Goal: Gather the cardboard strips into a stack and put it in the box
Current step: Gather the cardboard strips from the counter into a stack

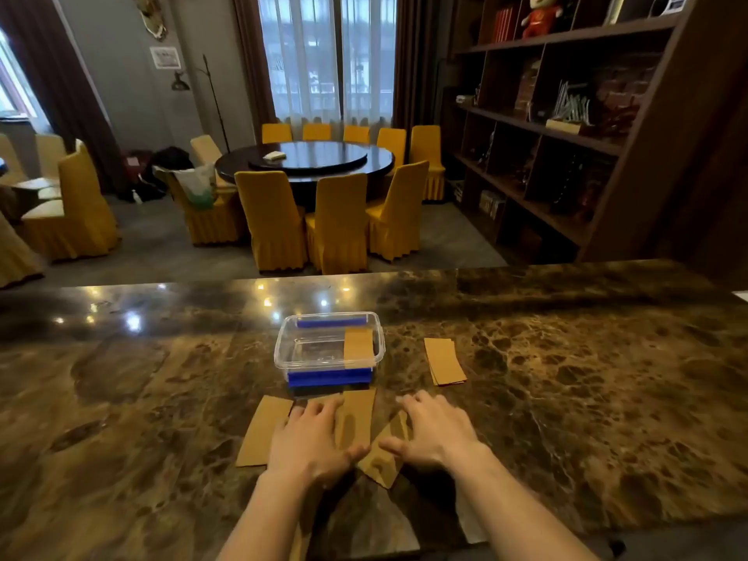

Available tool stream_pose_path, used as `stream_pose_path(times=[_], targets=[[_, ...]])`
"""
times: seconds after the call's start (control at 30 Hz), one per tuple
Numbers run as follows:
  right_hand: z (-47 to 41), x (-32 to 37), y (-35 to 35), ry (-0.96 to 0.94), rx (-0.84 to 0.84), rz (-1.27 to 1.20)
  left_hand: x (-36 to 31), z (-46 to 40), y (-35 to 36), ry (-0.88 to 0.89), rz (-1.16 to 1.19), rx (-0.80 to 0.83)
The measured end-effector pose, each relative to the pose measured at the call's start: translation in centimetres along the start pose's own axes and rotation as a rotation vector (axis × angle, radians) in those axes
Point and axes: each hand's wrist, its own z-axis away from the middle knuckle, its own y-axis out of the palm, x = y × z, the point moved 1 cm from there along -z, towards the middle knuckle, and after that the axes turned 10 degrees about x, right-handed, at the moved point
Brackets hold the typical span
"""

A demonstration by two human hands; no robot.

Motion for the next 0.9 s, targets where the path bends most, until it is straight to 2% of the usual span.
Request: stream_pose_path(times=[0.13,0.23,0.33,0.57,0.77,0.9], targets=[[-0.3,0.7,2.1,0.056,0.048,0.041,0.8,-0.3,2.2,-0.022,-0.046,0.05],[-0.6,1.2,3.0,0.083,0.013,0.057,1.3,-0.8,3.2,-0.032,-0.066,0.028],[-0.7,1.4,3.7,0.089,-0.049,0.049,1.6,-1.2,3.7,-0.029,-0.057,-0.02],[-1.6,1.0,3.8,0.06,-0.154,-0.136,1.5,-1.9,3.2,-0.066,0.069,-0.17],[-2.8,-0.7,2.6,-0.006,-0.139,-0.407,1.7,-2.8,1.8,-0.103,0.396,-0.244],[-3.2,-1.5,1.1,-0.078,-0.128,-0.548,2.4,-3.7,0.5,-0.035,0.672,-0.255]])
